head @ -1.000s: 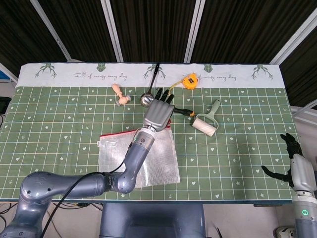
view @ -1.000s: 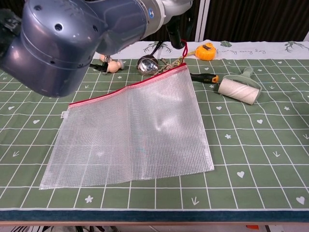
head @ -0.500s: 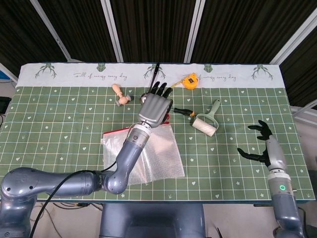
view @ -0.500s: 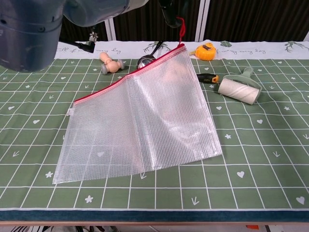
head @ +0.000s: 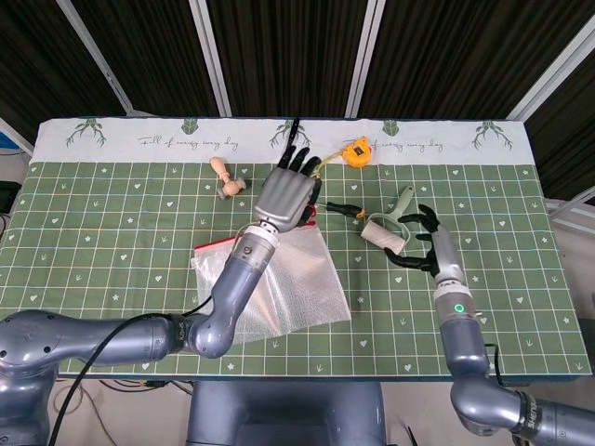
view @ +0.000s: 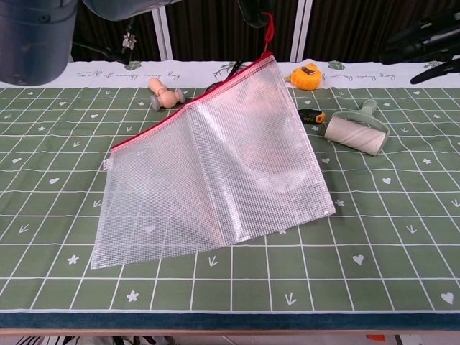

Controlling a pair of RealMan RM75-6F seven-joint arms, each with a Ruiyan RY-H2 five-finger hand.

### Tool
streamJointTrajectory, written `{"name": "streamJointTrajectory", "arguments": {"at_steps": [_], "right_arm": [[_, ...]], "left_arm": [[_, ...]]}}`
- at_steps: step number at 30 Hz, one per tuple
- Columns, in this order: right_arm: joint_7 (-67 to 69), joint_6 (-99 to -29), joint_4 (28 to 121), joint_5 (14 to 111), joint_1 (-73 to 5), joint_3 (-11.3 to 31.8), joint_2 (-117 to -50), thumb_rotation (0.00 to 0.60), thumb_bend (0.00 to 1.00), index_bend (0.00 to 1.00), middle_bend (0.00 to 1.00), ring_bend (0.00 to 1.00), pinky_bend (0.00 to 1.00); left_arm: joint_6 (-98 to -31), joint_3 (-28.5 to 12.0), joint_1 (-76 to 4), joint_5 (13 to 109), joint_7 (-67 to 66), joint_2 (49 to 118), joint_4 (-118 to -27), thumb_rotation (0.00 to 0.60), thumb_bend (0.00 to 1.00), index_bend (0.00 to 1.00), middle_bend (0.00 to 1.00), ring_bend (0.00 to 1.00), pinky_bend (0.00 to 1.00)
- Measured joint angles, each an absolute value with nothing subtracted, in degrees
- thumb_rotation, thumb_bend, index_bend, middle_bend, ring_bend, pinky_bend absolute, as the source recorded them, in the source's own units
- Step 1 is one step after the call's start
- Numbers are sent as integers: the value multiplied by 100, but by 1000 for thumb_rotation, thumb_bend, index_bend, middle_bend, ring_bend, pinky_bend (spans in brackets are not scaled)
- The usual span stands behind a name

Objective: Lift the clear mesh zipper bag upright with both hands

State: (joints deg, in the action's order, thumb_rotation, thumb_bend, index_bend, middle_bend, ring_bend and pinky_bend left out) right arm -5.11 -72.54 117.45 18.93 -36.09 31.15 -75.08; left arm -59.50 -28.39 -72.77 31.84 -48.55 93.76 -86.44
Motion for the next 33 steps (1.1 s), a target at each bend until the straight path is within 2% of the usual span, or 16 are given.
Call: {"name": "streamJointTrajectory", "arguments": {"at_steps": [14, 33], "right_arm": [[-874, -7600, 10994, 1275, -4524, 3448, -8556, 600, 332, 404, 99, 44, 233], [-1005, -7456, 10531, 1143, -4978, 3747, -9090, 600, 395, 494, 140, 45, 233]], "left_arm": [[-5875, -2774, -7332, 3158, -4565, 9069, -8773, 600, 378, 600, 161, 0, 0], [-5904, -2561, -7487, 3113, -4360, 8956, -8790, 600, 378, 604, 161, 0, 0]]}}
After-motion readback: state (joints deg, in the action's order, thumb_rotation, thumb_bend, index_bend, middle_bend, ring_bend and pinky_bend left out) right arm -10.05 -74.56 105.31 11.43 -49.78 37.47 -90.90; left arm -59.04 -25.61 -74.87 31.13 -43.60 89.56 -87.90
